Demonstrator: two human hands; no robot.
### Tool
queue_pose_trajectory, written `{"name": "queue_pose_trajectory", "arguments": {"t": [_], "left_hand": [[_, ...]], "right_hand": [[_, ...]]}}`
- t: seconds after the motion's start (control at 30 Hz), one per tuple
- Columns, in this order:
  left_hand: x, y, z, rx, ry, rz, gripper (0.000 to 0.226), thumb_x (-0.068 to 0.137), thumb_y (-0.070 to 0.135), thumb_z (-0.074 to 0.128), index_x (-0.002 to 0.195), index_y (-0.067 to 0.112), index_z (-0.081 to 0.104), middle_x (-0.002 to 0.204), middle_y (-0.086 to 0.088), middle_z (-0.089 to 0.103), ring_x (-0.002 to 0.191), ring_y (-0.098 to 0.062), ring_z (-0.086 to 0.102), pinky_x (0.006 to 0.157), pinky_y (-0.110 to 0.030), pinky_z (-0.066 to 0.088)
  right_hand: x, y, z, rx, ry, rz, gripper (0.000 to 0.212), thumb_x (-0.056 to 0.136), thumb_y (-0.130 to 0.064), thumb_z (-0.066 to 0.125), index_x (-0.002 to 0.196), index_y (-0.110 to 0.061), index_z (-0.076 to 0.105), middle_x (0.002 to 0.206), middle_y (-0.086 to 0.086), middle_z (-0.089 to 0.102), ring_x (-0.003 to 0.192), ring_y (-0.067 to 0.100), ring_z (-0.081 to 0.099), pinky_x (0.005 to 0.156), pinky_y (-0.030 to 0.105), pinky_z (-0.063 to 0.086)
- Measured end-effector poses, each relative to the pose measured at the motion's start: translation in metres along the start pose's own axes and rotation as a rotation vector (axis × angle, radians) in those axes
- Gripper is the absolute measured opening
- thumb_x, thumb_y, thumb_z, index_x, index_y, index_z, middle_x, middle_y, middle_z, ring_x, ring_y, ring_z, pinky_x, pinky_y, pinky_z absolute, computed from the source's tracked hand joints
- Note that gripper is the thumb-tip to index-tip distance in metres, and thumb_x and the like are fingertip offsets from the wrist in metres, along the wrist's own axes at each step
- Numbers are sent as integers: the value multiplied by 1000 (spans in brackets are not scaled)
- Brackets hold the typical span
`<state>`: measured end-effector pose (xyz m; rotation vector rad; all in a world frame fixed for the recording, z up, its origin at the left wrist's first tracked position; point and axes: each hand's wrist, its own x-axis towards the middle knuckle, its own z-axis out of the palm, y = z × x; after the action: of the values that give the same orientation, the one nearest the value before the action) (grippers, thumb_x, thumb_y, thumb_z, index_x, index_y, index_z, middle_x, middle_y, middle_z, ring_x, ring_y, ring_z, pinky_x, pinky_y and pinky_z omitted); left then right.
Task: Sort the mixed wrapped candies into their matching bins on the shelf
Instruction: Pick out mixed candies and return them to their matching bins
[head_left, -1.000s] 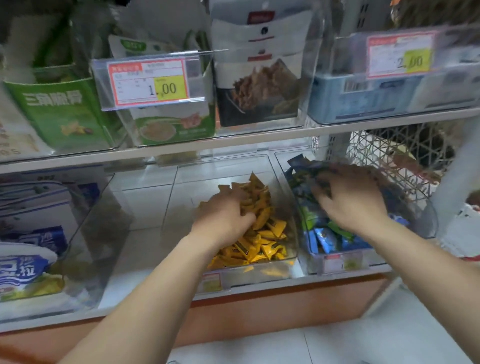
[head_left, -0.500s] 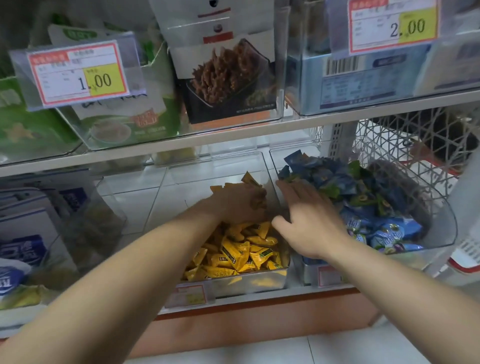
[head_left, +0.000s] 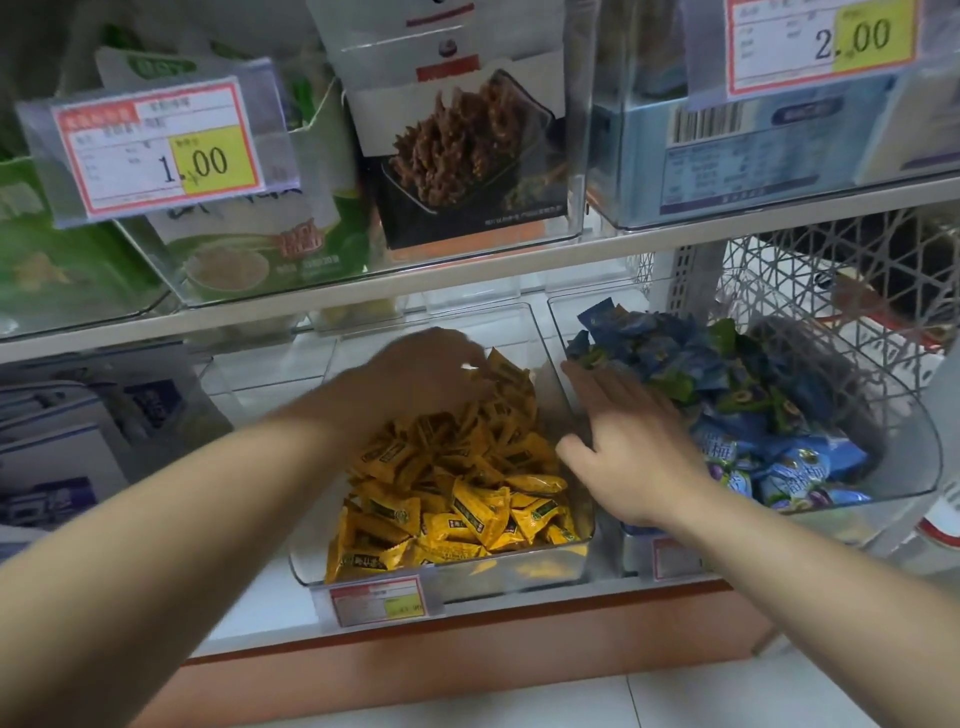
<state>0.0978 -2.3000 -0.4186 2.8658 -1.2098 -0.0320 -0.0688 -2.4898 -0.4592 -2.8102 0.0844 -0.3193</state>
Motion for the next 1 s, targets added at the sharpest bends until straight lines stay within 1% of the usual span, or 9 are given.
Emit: {"name": "queue_pose_trajectory", "arguments": {"t": [0.07,0.17,0.3,0.47,0.6,0.7,0.8,0.9,1.0], "left_hand": [[19,31,19,-135,-85,36,67,71,75,46,121,32,62,108,11,59,98,-11,54,77,-28,45],[33,44,54,-135,-278,-26,85,66,79,46,132,26,54,127,-1,60,110,-21,58,92,-38,49],[30,25,73,-60,-170,26,72,78,75,43,136,32,50,146,0,45,125,-25,48,86,-33,39],[13,3,59,-32,-73,104,46,91,53,56,135,39,49,127,5,58,108,-15,56,76,-28,38],[-4,-23,27,60,-270,-18,34,93,57,50,115,32,57,90,12,56,98,-19,61,72,-30,43],[-10,-30,4,297,-340,-100,33,91,59,49,114,39,61,100,10,64,91,-16,64,76,-34,53],[2,-17,-5,505,-227,-157,36,89,57,51,95,26,68,88,5,64,75,-15,61,61,-28,49],[22,10,9,120,-111,-71,34,91,54,53,109,29,67,113,7,63,101,-13,57,82,-33,48],[32,40,44,-272,-287,-42,64,84,55,64,138,24,50,135,0,56,113,-15,52,92,-34,44]], "right_hand": [[-1,1,0,11,3,1,78,79,-53,34,153,-28,24,150,0,41,140,23,32,110,39,31],[0,3,-1,35,10,4,76,79,-53,38,151,-30,27,149,-1,43,138,22,35,109,39,32],[1,4,0,42,20,-1,74,79,-53,38,149,-31,28,146,-2,45,136,22,36,108,40,34],[1,5,-1,54,19,3,76,79,-53,36,151,-32,27,148,-4,44,137,20,34,109,40,32],[-1,5,0,48,8,11,78,80,-53,35,153,-31,25,150,-4,42,139,20,32,111,39,31],[-1,3,0,38,4,10,78,80,-54,34,154,-31,24,150,-3,42,139,20,33,111,40,32],[-1,1,0,38,-2,13,78,80,-54,32,154,-31,22,151,-4,40,139,20,31,112,41,30],[0,1,0,35,2,11,78,80,-53,33,154,-31,23,151,-3,40,140,21,31,112,41,30],[-1,1,0,33,11,7,76,81,-51,34,154,-30,25,150,-3,41,139,21,32,111,40,31]]}}
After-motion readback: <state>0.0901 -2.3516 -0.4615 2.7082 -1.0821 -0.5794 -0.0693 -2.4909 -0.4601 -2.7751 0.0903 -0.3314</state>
